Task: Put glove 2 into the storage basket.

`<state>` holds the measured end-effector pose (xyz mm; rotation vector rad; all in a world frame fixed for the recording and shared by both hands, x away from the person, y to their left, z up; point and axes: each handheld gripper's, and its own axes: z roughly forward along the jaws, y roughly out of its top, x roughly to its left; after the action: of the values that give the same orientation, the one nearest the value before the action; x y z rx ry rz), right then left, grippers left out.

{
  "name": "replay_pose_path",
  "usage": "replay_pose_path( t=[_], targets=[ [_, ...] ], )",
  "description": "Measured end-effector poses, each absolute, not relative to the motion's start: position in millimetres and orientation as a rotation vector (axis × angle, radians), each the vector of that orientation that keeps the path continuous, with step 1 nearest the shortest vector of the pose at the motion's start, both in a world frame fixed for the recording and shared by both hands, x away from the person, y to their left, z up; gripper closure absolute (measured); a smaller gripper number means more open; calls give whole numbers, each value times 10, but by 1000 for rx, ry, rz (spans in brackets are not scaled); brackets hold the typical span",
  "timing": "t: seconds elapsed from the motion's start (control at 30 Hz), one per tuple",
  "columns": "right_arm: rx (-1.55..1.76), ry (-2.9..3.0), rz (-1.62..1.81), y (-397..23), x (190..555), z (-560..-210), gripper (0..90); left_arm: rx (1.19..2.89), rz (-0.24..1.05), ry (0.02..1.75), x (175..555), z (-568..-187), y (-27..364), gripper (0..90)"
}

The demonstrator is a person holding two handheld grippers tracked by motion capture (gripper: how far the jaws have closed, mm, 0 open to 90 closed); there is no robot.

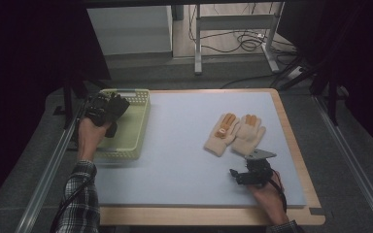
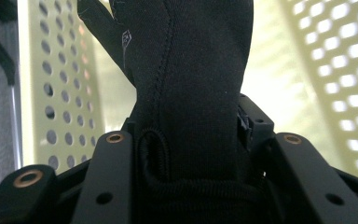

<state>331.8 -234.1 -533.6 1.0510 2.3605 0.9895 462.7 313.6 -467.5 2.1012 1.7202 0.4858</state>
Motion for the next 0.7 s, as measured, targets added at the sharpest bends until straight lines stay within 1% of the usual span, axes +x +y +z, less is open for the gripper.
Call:
replay_pose_path(
  t=[0.4, 0.53, 0.63, 0.7],
  targets=[
    [1052, 2360, 990, -2341, 3319, -5336, 167, 2185, 432, 1834, 4859, -4940, 3167, 555],
    [1051, 2360, 990, -2341, 3319, -5336, 167, 2204, 445, 1854, 4921, -5015, 3161, 537],
    [1052, 2360, 991, -2341, 3319, -5336, 167, 2261, 495, 1884, 4942, -5075, 3148, 488],
    [1052, 2360, 991, -2341, 3319, -5336, 167, 2266, 519, 1895, 4937, -5100, 3155, 416]
  ],
)
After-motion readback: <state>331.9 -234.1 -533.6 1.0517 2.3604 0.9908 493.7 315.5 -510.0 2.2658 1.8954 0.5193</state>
